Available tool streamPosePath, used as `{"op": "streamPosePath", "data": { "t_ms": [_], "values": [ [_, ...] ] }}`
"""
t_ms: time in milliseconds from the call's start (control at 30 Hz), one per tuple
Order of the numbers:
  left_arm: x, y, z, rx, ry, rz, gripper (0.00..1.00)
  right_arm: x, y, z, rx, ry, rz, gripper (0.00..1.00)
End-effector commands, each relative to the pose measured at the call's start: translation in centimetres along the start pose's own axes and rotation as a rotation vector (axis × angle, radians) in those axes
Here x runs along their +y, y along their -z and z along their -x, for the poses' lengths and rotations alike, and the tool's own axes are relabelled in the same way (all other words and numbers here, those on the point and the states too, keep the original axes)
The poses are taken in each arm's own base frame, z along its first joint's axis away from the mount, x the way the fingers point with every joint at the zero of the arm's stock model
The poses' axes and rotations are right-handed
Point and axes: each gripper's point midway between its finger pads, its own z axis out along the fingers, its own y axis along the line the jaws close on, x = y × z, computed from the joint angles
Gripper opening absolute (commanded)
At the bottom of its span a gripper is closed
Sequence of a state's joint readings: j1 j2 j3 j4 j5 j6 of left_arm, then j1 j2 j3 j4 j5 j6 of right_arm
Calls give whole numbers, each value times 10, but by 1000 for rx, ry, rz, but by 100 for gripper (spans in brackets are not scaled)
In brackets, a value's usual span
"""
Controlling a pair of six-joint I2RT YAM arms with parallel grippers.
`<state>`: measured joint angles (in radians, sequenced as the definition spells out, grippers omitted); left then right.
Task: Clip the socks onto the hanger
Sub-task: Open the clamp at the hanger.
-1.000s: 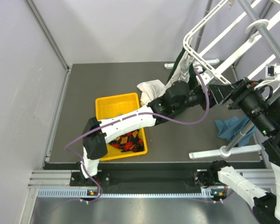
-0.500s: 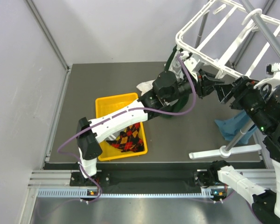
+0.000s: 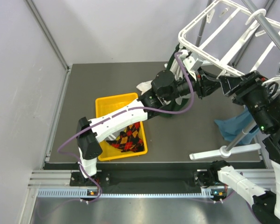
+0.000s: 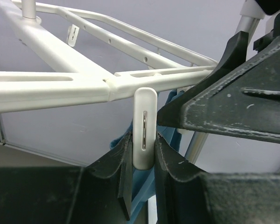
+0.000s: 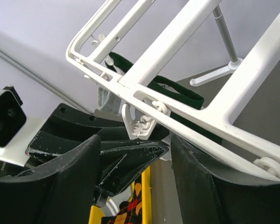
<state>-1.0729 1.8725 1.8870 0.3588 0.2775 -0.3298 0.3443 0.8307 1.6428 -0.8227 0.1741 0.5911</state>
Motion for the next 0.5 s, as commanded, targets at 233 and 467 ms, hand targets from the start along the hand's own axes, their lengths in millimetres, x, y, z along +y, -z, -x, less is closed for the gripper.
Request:
{"op": "streamPosePath", "data": {
  "t_ms": [233, 467],
  "values": [
    [-35, 6, 53, -142, -34, -121, 0, -9, -21, 16, -126, -88, -62, 55],
    [-31, 5, 50, -137, -29, -109, 0, -7, -28, 24, -152, -71, -63, 50]
  ]
}}
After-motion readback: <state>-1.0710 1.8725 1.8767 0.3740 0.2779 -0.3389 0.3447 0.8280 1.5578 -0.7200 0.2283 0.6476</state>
